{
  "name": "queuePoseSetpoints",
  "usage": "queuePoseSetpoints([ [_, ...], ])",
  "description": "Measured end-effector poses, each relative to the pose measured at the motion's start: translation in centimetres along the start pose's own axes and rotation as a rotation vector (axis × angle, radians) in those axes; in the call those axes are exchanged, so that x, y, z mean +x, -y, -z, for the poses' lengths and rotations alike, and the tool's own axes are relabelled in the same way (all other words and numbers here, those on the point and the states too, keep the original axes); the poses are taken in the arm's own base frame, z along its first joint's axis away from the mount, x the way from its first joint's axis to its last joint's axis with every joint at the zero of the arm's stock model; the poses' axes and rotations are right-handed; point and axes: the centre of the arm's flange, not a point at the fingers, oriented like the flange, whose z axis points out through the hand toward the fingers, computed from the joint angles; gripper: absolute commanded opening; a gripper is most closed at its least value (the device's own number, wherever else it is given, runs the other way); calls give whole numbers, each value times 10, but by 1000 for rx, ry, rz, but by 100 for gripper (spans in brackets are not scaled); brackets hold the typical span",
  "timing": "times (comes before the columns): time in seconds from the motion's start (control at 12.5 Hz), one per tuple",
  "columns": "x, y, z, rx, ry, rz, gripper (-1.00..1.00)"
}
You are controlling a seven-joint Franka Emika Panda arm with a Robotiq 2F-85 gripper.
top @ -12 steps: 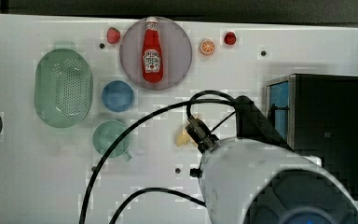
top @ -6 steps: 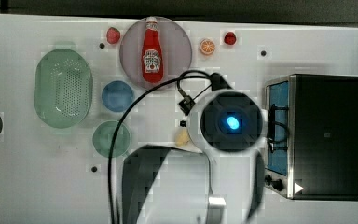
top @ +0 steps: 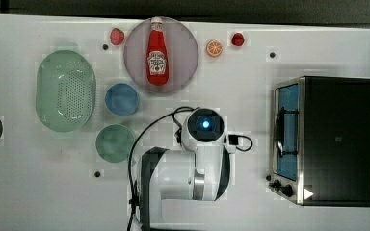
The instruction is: Pick Banana and place it in mug.
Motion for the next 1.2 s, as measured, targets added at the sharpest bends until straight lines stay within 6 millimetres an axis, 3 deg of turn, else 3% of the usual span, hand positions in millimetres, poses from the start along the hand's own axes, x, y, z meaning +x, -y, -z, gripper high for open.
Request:
queuePoseSetpoints([
  [0.16,4,8,-34,16,-33,87,100],
  [0.48,17,25,-58,54,-117,173,93],
  [0.72,19,25,-77,65,-109,167,19],
  [0.96,14,23,-83,61,-100,169,-43],
  [1.2,14,23,-78,61,-107,180,-43],
])
